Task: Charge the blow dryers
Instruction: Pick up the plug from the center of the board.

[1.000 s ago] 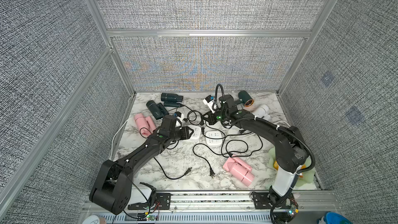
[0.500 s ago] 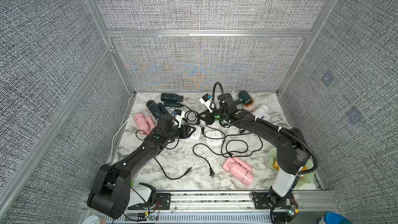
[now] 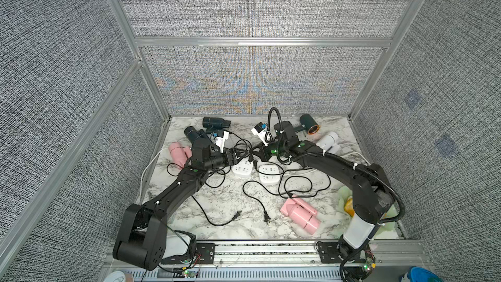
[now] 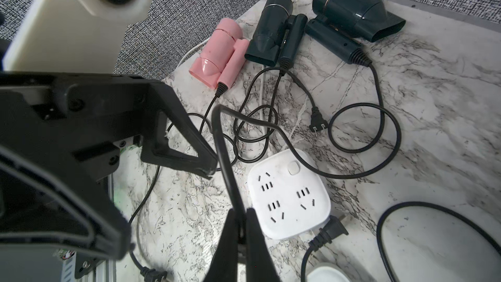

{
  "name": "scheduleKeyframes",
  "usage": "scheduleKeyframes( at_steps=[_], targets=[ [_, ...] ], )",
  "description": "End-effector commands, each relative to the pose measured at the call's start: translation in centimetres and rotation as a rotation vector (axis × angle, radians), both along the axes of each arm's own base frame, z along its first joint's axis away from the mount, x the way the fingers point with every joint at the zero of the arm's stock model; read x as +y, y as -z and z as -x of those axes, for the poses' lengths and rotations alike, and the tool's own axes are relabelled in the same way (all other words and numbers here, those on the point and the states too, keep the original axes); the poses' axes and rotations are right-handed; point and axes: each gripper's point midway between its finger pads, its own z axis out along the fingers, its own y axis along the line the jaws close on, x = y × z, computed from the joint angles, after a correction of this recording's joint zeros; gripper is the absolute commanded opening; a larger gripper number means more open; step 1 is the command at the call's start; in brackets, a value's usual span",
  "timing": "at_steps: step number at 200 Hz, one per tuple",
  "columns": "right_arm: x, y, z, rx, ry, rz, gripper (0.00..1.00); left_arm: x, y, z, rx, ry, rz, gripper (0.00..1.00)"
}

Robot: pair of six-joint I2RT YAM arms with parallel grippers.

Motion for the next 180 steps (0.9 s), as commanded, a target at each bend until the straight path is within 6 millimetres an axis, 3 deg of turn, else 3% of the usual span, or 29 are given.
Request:
scheduleKeyframes(
  at_steps=[1,48,73,96,180],
  targets=[
    [0.1,-0.1,0.1,-0.017,0.002,0.010,0.02,-0.6,-2.0,-0.4,-0.020,0.019,0.073,0.69],
    [0.6,0.1,0.7,-0.026,-0.004,0.023,0.01,-0.7,-2.1,-1.4,0.008,-0.002,0.093,0.63],
    [0.9,0.0,0.8,-0.036,-0.004,0.026,0.02,-0.7,-1.4,-1.9,0.039,-0.020,0.093,0.54],
    [1.1,-0.1,0.9,-0.041,-0.004,0.029,0.02,-0.6,-0.9,-2.0,0.054,-0.034,0.098,0.39],
    [1.6,0.3,0.8,-0.042,0.006,0.035,0.03,-0.5,-1.6,-2.0,0.009,-0.038,0.094,0.08]
  ],
)
